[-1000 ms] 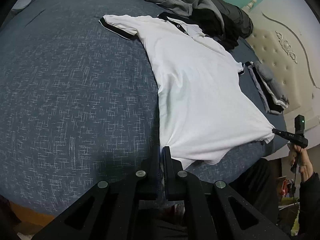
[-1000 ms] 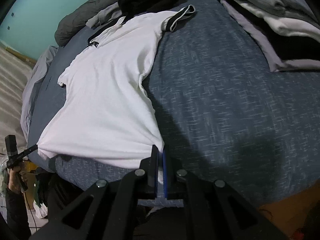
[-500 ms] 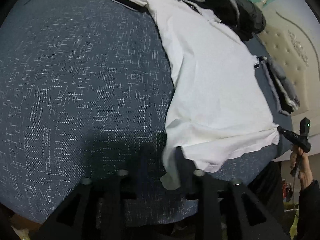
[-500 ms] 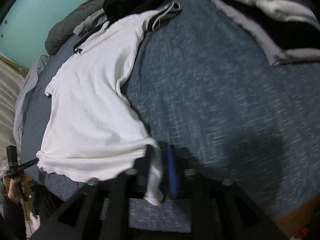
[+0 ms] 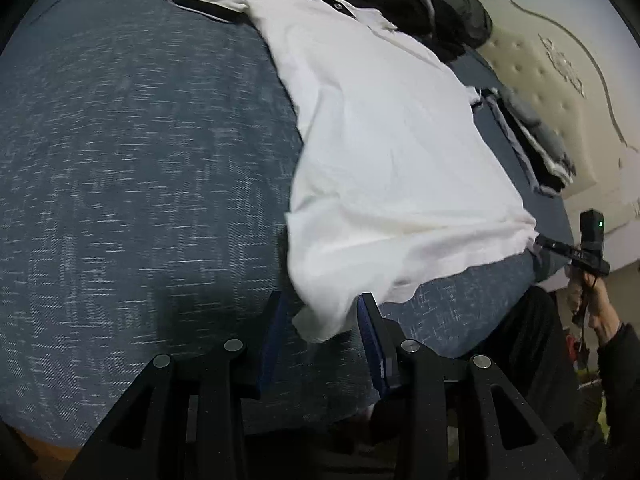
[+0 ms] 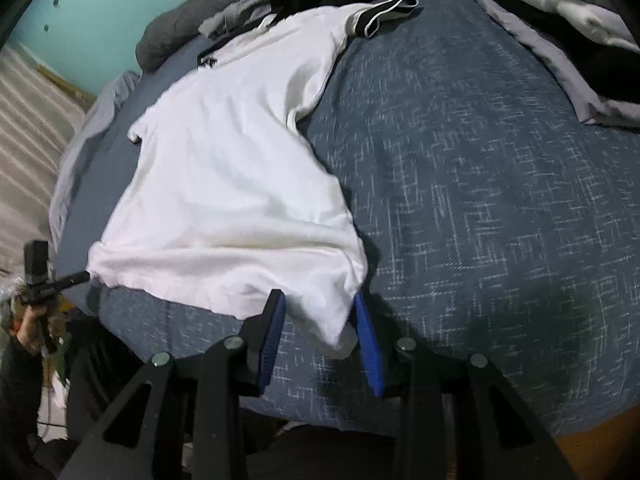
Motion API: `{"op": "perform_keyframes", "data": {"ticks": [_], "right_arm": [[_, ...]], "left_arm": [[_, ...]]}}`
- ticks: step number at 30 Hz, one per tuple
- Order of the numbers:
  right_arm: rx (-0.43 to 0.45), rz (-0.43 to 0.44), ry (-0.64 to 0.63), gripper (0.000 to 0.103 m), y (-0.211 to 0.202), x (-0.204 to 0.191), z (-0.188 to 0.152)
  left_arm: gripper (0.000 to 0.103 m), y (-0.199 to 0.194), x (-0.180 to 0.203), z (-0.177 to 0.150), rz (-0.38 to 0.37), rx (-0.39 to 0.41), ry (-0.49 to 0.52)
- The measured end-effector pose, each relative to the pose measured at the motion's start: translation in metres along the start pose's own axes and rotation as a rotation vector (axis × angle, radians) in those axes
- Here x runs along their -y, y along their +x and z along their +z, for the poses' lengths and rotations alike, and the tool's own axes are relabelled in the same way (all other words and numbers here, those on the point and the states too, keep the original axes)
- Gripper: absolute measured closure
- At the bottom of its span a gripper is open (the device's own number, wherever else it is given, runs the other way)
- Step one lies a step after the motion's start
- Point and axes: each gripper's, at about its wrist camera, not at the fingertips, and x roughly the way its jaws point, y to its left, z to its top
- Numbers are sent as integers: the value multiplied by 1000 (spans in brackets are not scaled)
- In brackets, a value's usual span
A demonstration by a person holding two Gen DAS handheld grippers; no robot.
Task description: Fold clothes
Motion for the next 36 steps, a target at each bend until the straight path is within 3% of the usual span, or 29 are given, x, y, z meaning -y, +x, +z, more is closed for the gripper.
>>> {"op": "perform_keyframes", "data": {"ticks": [1, 2, 3, 5, 17, 21, 27, 36], "right_arm": [[0, 2, 2, 77, 2, -1, 1], [6, 2, 4, 87, 1, 0, 1], [11, 2, 5, 90, 0, 0, 1], [22, 2, 3, 97, -4, -1, 1], [39, 30, -52, 98, -68, -17, 12], [-36, -10, -71, 98, -52, -15, -3], [-99, -64, -46, 99, -15, -4, -21], [-126, -66, -32, 98, -1, -1, -26]], "left_arm": [[64, 2, 0, 0, 4, -3, -2], [71, 3, 0, 0, 7, -4, -4], [86, 4, 1, 0, 8, -4, -4], [97, 3, 2, 1, 22, -7, 4], [99, -68, 25, -3, 22, 8, 122], [99, -52, 19, -14, 45, -61, 115], [99, -13, -12, -21, 35, -131, 3], [99, -6, -22, -20, 14, -141, -44]]}}
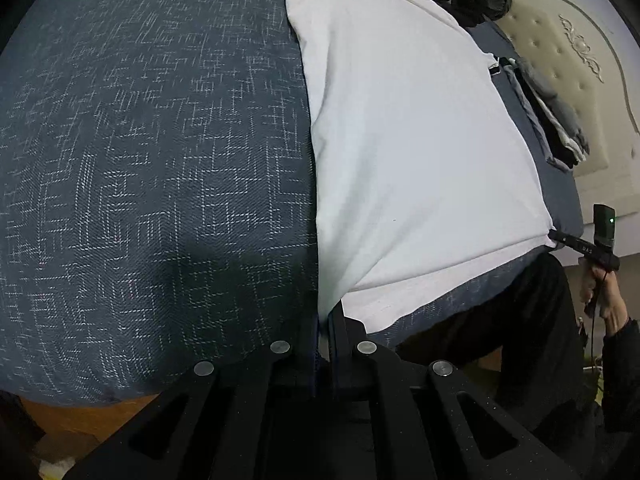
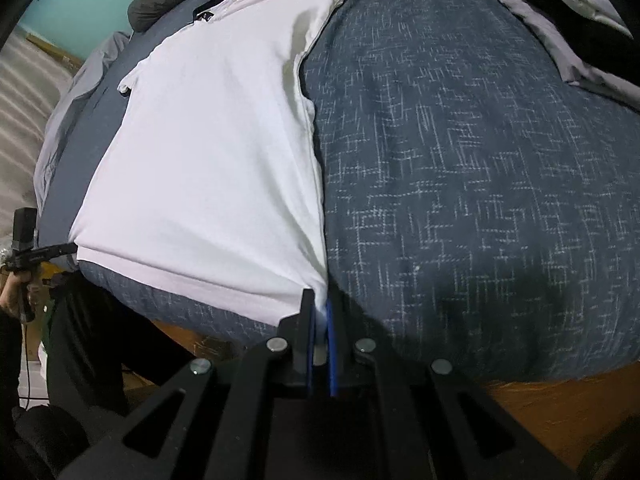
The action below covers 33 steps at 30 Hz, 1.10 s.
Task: Fold clothes
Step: 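Open both tools and release the hem onto the bed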
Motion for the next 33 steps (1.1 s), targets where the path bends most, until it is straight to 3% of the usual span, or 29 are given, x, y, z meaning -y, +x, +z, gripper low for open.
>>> {"op": "perform_keyframes", "data": {"ticks": [6, 11, 14, 21, 23, 31, 32, 33], "right_arm": [[18, 55, 1, 99, -16, 0, 0], [-6, 6, 7, 99, 6, 3, -1], [0, -19, 1, 98, 9, 0, 2], [81, 36, 8, 93, -6, 0, 10], [78, 39, -3, 78, -7, 0, 8], [37, 22, -43, 76, -2, 4, -1], [38, 14, -46, 76, -1, 4, -1], [41, 11, -46, 79, 1, -1, -1]], "left_arm": [[100, -26, 5, 4, -33, 34, 20], [99, -7, -7, 7, -11, -14, -15], [97, -2, -11, 6, -14, -5, -31], [68, -18, -11, -6, -2, 54, 16], [68, -16, -5, -14, 14, 46, 53], [69, -5, -1, -17, 18, 38, 66], [76, -4, 2, -17, 16, 37, 71], [90, -4, 4, -18, 14, 33, 77]]}}
